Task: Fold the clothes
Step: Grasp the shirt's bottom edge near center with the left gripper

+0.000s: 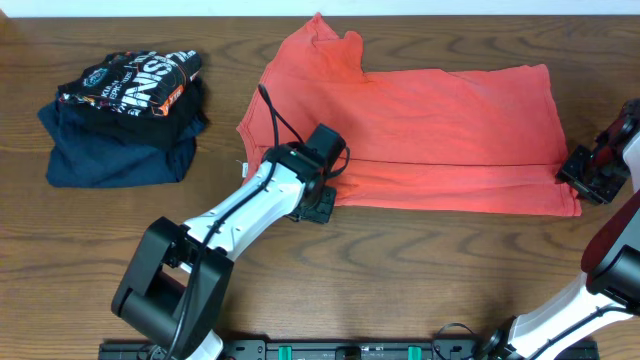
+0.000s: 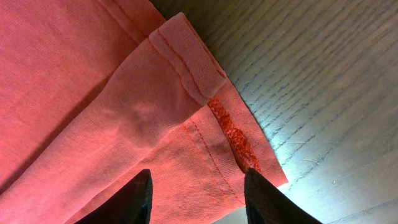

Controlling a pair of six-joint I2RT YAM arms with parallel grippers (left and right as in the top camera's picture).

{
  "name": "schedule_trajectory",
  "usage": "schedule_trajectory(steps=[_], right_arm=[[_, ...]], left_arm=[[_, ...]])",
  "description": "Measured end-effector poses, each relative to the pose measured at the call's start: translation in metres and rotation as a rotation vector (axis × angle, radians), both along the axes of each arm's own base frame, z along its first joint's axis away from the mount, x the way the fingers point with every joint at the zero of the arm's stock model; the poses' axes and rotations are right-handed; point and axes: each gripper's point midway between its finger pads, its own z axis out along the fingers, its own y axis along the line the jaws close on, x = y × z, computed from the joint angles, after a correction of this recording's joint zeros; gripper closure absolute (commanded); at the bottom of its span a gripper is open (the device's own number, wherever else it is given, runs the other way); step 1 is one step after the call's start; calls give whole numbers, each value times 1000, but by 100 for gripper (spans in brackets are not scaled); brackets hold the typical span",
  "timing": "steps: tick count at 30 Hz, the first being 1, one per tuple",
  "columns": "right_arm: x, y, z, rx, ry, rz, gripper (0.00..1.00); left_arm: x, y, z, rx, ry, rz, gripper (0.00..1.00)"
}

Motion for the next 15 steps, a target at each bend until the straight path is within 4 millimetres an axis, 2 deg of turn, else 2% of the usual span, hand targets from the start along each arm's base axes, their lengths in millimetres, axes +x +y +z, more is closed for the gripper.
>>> schedule_trajectory(steps=[6,15], right_arm=[[0,0,0,0,0,0,54],[0,0,0,0,0,0,54]], left_arm=[[4,-16,1,-67,-16,-3,59],[12,-18,-3,-78,-58,3,58]])
